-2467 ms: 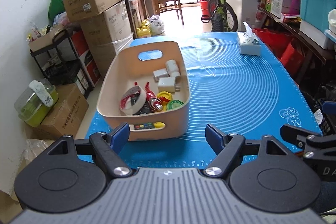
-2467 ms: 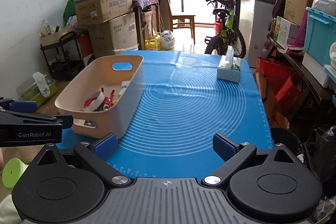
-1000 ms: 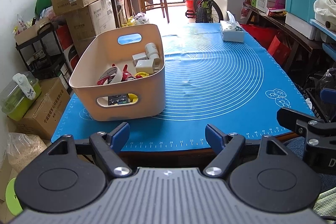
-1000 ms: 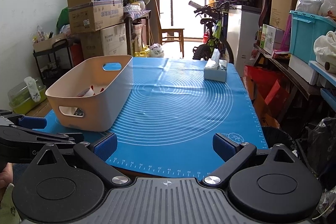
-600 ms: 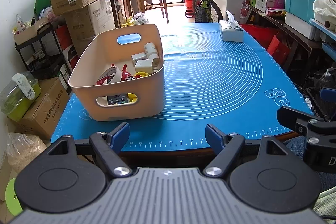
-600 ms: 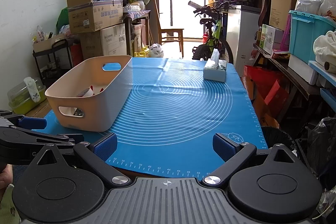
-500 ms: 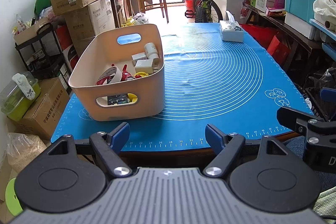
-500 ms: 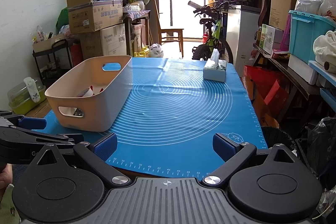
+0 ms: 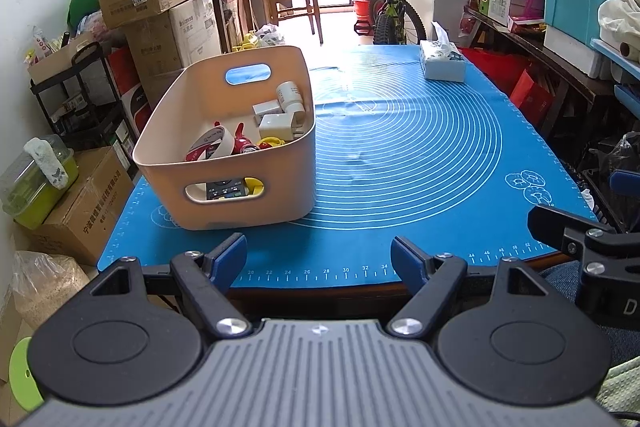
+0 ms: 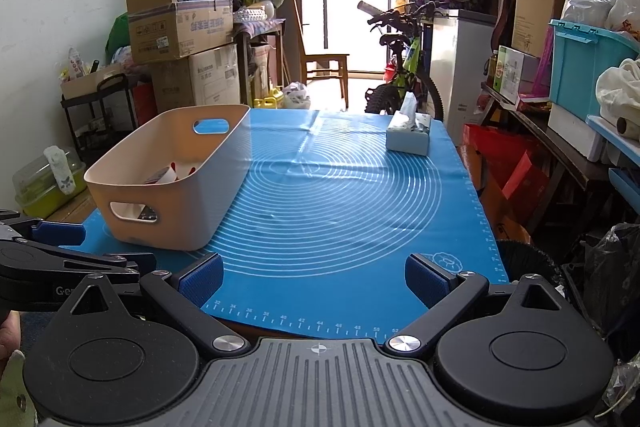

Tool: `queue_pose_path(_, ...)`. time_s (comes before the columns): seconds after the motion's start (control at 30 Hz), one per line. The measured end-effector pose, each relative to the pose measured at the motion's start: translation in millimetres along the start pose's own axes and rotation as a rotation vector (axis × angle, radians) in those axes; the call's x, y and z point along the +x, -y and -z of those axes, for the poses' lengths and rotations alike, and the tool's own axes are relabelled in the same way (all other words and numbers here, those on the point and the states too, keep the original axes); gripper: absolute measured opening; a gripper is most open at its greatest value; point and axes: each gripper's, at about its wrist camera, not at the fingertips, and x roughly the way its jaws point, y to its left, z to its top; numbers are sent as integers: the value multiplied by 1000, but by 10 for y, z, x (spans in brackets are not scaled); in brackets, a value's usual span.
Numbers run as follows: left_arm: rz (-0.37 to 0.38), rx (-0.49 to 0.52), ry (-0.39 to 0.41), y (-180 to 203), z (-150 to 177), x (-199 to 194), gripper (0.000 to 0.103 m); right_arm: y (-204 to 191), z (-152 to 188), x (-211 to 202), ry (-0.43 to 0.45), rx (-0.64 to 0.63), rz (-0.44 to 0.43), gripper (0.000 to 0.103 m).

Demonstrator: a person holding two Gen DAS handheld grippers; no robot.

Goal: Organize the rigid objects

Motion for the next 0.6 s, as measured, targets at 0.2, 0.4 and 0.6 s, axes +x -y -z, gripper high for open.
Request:
queue_pose_path(0.2, 1, 1, 1, 6, -2, -3, 79, 6, 0, -1, 1, 0, -1, 97)
queue_pose_path(0.4, 0, 1, 0, 1, -2, -1, 79, 12, 5, 1, 2, 10, 5, 97)
queue_pose_path(0.6, 0, 2, 1, 0, -4, -2, 79, 14, 7, 2, 1, 10, 5, 97)
